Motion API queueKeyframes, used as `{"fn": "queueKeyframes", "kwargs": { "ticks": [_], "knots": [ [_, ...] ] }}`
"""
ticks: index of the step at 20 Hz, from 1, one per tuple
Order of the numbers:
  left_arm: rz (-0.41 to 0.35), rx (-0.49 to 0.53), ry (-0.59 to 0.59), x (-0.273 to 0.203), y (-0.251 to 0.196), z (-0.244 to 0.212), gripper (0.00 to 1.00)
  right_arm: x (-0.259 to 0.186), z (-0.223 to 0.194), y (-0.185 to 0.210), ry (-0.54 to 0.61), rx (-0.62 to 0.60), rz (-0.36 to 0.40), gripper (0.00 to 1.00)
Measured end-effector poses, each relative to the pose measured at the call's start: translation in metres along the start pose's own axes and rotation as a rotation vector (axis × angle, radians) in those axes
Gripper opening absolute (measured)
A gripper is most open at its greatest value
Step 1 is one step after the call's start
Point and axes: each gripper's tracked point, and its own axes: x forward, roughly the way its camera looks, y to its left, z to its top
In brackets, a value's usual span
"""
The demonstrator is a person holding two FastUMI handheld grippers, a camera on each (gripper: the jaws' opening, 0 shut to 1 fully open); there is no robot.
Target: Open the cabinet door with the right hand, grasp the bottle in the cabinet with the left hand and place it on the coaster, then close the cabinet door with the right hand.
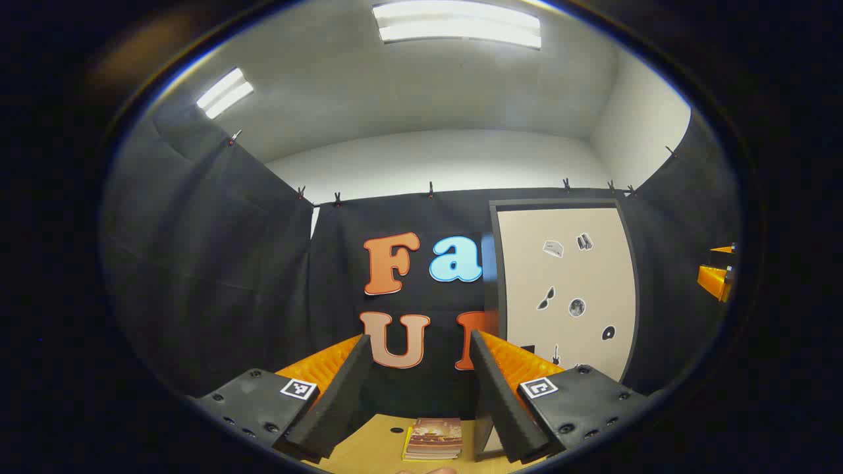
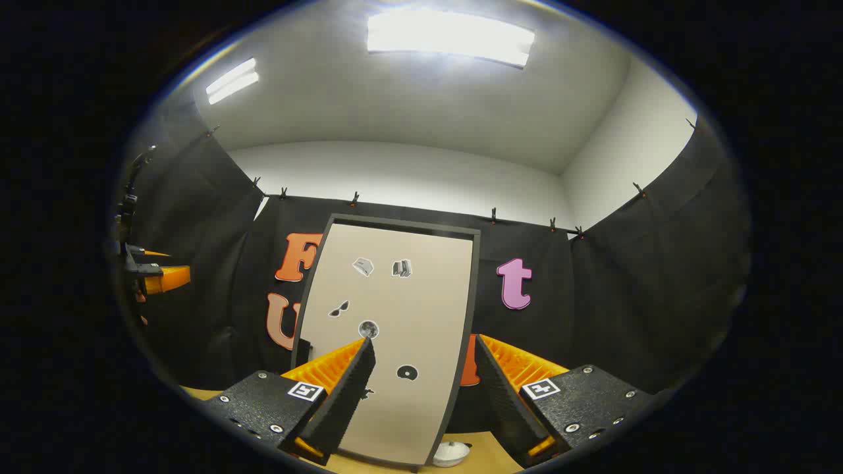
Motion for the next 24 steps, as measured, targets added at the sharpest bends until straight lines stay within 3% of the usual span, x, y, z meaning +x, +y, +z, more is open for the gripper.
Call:
{"fn": "queueKeyframes", "kwargs": {
  "ticks": [3, 5, 16, 24],
  "knots": [
    [0.019, -0.01, -0.028, 0.001, 0.004, 0.004, 0.99, 0.004, -0.004, 0.011, -0.001, 0.012, 0.025, 0.94],
    [0.036, -0.006, -0.04, 0.003, 0.01, 0.006, 0.93, 0.01, -0.008, 0.018, 0.003, 0.016, 0.035, 0.94],
    [0.109, 0.068, -0.027, -0.003, 0.039, 0.002, 0.93, 0.029, -0.024, 0.073, 0.025, 0.034, 0.094, 0.94],
    [0.138, 0.065, -0.006, -0.012, 0.052, -0.007, 0.93, 0.069, -0.094, 0.138, 0.175, 0.06, 0.174, 0.94]
  ]
}}
